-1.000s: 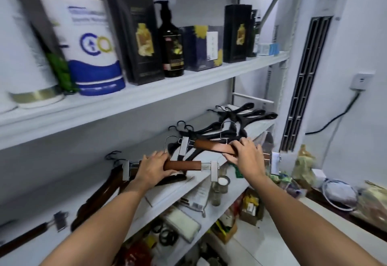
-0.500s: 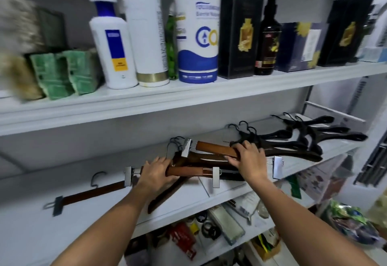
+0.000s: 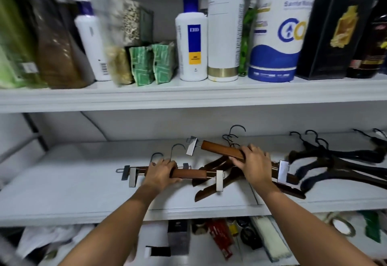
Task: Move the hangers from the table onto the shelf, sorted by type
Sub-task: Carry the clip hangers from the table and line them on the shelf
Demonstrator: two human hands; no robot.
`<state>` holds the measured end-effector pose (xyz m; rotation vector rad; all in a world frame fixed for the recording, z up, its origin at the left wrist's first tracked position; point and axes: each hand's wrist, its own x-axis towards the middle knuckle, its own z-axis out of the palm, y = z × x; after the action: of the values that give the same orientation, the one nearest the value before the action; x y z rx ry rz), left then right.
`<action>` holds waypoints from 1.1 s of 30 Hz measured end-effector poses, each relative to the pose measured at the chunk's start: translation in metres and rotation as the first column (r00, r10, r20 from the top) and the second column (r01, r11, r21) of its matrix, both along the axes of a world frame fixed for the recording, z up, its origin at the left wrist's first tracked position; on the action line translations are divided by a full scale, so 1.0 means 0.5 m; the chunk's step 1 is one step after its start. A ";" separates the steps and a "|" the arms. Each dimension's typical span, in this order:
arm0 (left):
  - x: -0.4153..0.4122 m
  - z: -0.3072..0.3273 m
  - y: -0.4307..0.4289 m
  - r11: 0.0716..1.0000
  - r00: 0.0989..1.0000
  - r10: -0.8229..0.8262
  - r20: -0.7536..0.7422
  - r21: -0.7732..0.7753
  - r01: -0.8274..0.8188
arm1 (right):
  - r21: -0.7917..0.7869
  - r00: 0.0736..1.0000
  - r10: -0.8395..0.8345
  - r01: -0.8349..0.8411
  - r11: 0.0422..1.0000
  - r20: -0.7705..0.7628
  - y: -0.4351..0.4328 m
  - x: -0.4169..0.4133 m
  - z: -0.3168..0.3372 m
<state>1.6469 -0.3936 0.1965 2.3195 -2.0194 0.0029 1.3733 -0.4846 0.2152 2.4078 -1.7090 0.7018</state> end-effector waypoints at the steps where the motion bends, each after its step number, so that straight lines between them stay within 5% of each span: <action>1: 0.013 -0.004 0.006 1.000 1.000 0.016 0.001 0.003 -0.016 | 0.005 1.000 0.010 -0.010 1.000 -0.011 -0.003 0.013 -0.004; 9: 0.125 -0.047 0.022 0.994 0.993 0.111 -0.037 0.029 -0.110 | -0.001 0.997 0.079 -0.079 0.997 -0.012 -0.011 0.125 -0.041; 19: 0.229 -0.127 -0.026 0.988 0.990 0.090 -0.109 0.138 -0.074 | 0.008 1.000 -0.010 0.010 1.000 -0.026 -0.033 0.221 -0.077; 33: 0.261 -0.187 -0.056 0.997 0.991 0.001 -0.134 0.075 0.010 | 0.086 0.997 -0.032 0.039 0.996 -0.073 -0.009 0.287 -0.102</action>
<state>1.7773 -0.4215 0.1029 2.2902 -1.9929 -0.2277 1.5169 -0.4889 0.1643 2.4210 -1.7853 0.5396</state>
